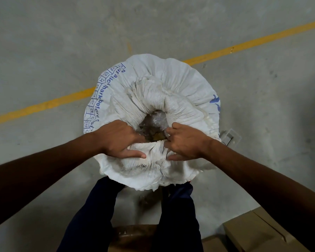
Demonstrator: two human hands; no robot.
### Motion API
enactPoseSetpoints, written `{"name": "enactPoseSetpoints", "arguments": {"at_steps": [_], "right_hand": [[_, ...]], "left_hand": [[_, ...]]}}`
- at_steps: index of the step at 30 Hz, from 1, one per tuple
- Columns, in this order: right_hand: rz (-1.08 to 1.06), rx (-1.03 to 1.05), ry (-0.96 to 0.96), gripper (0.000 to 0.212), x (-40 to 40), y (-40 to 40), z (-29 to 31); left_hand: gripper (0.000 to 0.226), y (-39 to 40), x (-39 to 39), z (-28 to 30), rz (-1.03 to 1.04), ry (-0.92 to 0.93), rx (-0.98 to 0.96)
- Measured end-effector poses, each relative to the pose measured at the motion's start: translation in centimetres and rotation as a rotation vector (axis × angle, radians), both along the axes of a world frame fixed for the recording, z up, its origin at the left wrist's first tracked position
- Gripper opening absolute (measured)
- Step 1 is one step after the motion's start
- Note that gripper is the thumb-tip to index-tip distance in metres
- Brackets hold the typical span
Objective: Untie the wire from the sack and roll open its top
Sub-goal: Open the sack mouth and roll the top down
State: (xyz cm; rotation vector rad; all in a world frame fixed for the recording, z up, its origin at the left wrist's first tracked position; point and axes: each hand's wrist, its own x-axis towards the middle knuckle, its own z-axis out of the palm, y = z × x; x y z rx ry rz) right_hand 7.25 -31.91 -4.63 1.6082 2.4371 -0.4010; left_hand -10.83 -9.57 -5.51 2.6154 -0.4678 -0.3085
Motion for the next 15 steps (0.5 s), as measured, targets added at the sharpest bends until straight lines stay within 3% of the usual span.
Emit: {"name": "enactPoseSetpoints", "arguments": {"at_steps": [3, 6, 10, 12, 15], "right_hand": [[-0.041, 0.01, 0.086, 0.052, -0.1, -0.1, 0.6], [-0.088, 0.024, 0.073, 0.051, -0.5, -0.1, 0.9], [-0.006, -0.204, 0.068, 0.044, -1.0, -0.6, 1.1], [-0.078, -0.322, 0.167, 0.029, -1.3, -1.2, 1.3], [-0.221, -0.496, 0.126, 0.05, -1.0, -1.8, 2.0]], "left_hand": [[0.083, 0.4, 0.1, 0.2, -0.009, 0.092, 0.068], [0.08, 0.3, 0.7, 1.0, -0.047, 0.24, 0.071], [0.068, -0.2, 1.0, 1.4, -0.095, 0.366, 0.033], [0.063, -0.4, 1.0, 1.4, -0.131, 0.371, 0.055], [0.064, -0.9, 0.9, 1.3, -0.178, 0.397, 0.073]]}}
